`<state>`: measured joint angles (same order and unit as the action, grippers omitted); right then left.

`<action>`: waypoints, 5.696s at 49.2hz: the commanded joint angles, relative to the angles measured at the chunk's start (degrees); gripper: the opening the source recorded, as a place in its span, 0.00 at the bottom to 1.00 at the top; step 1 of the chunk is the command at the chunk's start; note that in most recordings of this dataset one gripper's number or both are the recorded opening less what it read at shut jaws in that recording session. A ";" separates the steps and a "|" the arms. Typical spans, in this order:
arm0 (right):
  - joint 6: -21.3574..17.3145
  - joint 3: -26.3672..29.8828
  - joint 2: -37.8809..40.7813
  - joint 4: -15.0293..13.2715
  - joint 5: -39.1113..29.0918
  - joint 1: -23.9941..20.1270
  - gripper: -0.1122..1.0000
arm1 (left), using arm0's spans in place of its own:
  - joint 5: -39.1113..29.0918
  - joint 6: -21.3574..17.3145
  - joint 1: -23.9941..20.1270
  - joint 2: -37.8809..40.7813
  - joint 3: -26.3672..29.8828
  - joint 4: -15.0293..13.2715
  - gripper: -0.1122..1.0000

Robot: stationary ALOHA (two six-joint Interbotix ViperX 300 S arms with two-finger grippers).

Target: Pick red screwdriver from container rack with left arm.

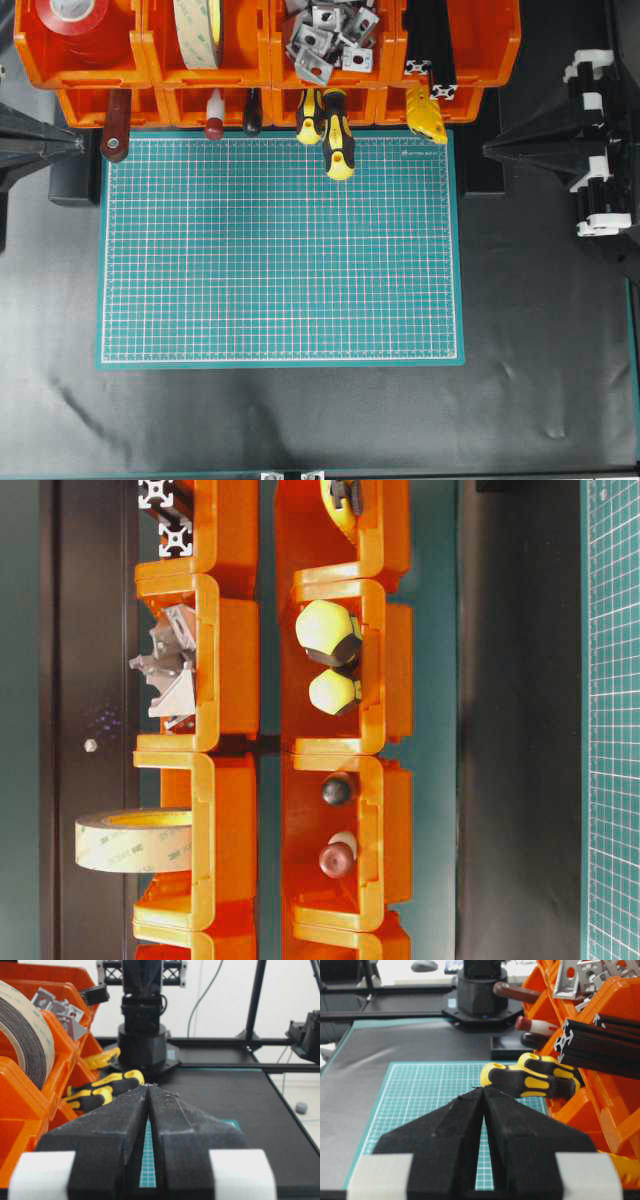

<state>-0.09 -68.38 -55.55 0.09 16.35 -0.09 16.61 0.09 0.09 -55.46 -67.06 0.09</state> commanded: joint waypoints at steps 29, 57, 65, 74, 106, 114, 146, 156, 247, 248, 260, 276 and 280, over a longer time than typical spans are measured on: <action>-1.67 2.11 0.35 0.18 2.72 0.88 0.10 | -36.83 -4.22 1.85 8.53 25.93 4.22 0.10; -5.36 2.29 0.26 0.97 2.11 1.76 0.10 | -61.08 -12.30 8.53 27.07 41.84 13.54 0.10; -5.36 2.29 0.26 0.97 1.85 1.85 0.10 | -64.69 -5.19 11.95 31.64 42.63 23.03 0.10; -5.36 2.29 0.26 0.97 0.97 1.76 0.10 | -76.38 10.20 18.11 40.43 44.82 40.17 0.10; -5.36 1.93 0.18 0.97 -1.32 1.49 0.10 | -82.62 22.76 23.20 48.52 46.41 56.69 0.10; -5.27 1.93 0.09 0.97 -2.81 0.88 0.10 | -84.11 22.94 22.15 49.75 47.46 56.69 0.10; -5.27 1.49 -2.20 0.97 -4.48 0.09 0.10 | -81.56 25.22 18.54 51.77 46.67 56.43 0.91; -5.27 1.49 -2.29 0.97 -4.83 -0.26 0.10 | -78.75 25.58 17.05 52.82 45.09 56.43 0.88; -5.45 0.79 -2.29 0.97 -4.48 -0.35 0.10 | -76.82 25.40 15.38 51.50 45.44 56.43 0.69; -5.45 0.79 -2.20 0.97 -4.48 -0.35 0.10 | -76.90 25.22 15.47 51.59 45.70 56.43 0.69; -5.45 0.70 -2.29 0.97 -4.31 -0.35 0.10 | -76.11 25.66 14.85 51.94 44.91 56.43 0.68; -5.54 0.70 -2.29 0.97 -4.31 -0.44 0.10 | -73.39 25.84 13.71 51.94 42.63 56.43 0.68; -5.54 0.79 -2.29 0.97 -4.31 -0.44 0.10 | -73.65 25.66 13.62 52.03 42.89 56.43 0.65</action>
<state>-5.54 -68.29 -58.10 0.97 11.60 -0.44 -56.95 25.75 13.97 -2.64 -25.05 56.25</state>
